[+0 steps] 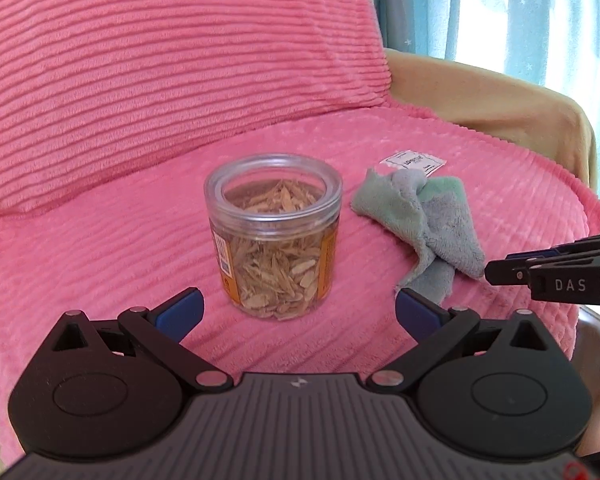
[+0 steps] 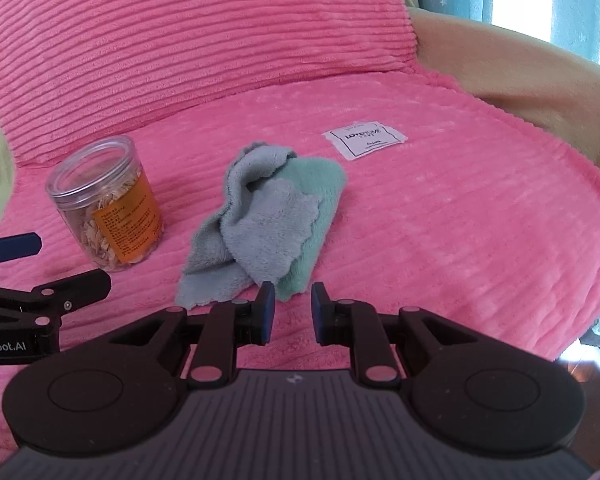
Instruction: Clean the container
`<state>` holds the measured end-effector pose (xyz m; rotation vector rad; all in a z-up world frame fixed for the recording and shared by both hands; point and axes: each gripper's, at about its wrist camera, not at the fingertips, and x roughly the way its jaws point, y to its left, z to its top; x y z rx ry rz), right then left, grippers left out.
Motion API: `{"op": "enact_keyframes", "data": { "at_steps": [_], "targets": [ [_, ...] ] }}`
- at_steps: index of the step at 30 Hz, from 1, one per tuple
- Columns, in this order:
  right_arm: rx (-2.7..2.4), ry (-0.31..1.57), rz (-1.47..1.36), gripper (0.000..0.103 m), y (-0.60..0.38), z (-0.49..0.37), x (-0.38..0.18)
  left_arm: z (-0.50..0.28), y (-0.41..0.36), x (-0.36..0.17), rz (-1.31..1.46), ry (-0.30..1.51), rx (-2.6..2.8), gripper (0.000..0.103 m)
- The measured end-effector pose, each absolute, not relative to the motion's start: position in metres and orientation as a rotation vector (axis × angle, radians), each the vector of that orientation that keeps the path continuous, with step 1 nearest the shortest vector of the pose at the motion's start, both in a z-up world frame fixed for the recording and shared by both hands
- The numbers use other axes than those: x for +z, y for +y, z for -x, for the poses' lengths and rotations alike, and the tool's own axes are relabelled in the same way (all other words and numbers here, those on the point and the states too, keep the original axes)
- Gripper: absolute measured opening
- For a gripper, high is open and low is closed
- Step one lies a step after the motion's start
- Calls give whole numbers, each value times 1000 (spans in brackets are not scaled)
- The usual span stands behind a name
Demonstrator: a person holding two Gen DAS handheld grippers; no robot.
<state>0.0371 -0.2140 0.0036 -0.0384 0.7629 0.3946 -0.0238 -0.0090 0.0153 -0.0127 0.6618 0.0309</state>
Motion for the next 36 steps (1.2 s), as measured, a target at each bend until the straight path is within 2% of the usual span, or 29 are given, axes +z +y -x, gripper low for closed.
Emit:
{"op": "enact_keyframes", "data": {
  "at_steps": [36],
  "targets": [
    [382,787,82,15,-205,-38,-2,15,-8,2,49,722,71,102]
  ]
}}
